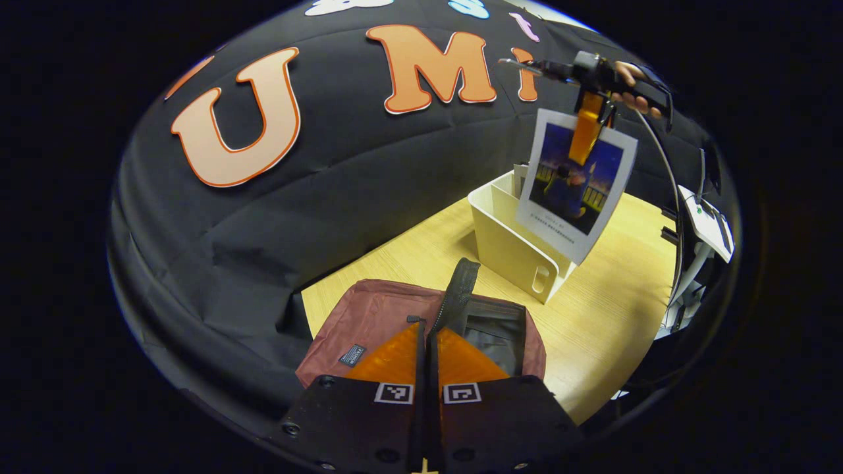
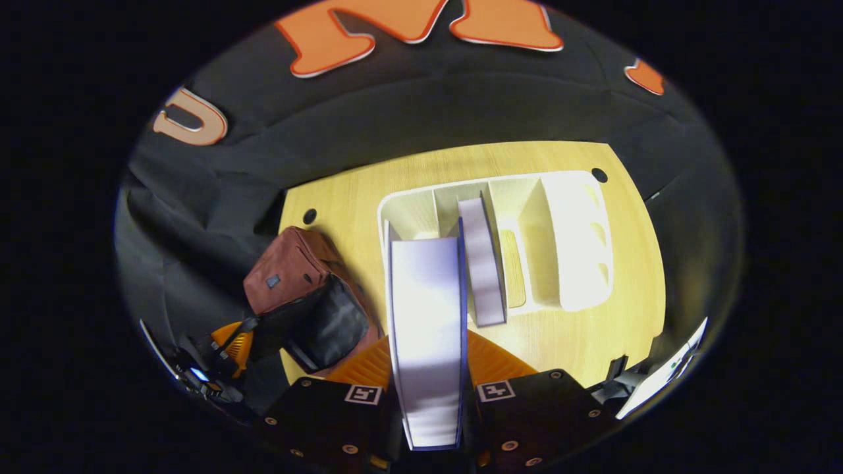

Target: Open the schoolbag, grab two books from the bookshelf and put them into the schoolbag.

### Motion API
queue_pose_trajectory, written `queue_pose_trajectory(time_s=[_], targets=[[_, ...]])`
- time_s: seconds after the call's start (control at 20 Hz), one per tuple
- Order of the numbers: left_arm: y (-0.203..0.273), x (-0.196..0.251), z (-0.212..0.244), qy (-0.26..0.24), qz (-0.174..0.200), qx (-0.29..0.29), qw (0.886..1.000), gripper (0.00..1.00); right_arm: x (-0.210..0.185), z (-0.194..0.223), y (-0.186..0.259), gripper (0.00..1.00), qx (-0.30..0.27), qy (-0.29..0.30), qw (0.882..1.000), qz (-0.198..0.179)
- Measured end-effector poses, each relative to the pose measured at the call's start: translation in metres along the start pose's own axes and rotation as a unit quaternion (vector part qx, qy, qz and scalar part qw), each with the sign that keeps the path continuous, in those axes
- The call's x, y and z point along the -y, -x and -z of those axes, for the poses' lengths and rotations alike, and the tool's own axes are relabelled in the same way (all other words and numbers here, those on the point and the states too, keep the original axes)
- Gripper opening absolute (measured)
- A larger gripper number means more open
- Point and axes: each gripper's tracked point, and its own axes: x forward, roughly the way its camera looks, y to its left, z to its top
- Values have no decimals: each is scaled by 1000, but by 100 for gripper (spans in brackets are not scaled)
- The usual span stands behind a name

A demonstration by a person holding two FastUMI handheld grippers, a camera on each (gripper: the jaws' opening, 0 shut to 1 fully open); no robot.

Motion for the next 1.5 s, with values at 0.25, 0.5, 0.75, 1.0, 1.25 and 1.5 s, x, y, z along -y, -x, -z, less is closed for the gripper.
queue_pose_trajectory(time_s=[0.25, 0.5, 0.75, 1.0, 1.25, 1.5], targets=[[2, -8, -10, -6, 5, -5, 1000, 2, -17, 20, 36, 38, 35, -41, 996, -68], [2, -22, -20, 13, 12, -12, 1000, 2, -60, 49, 24, 37, 42, -83, 983, -159], [4, -32, -30, 23, 12, -22, 999, 3, -100, 91, -22, 37, 18, -145, 962, -232], [3, -24, -29, 36, 16, -30, 999, 2, -139, 119, -61, 37, 16, -192, 943, -272], [7, -19, -31, 35, 17, -34, 999, 2, -169, 137, -104, 37, 28, -236, 932, -273], [8, -1, -35, 22, 34, -34, 999, 2, -192, 136, -140, 37, 54, -279, 919, -274]])
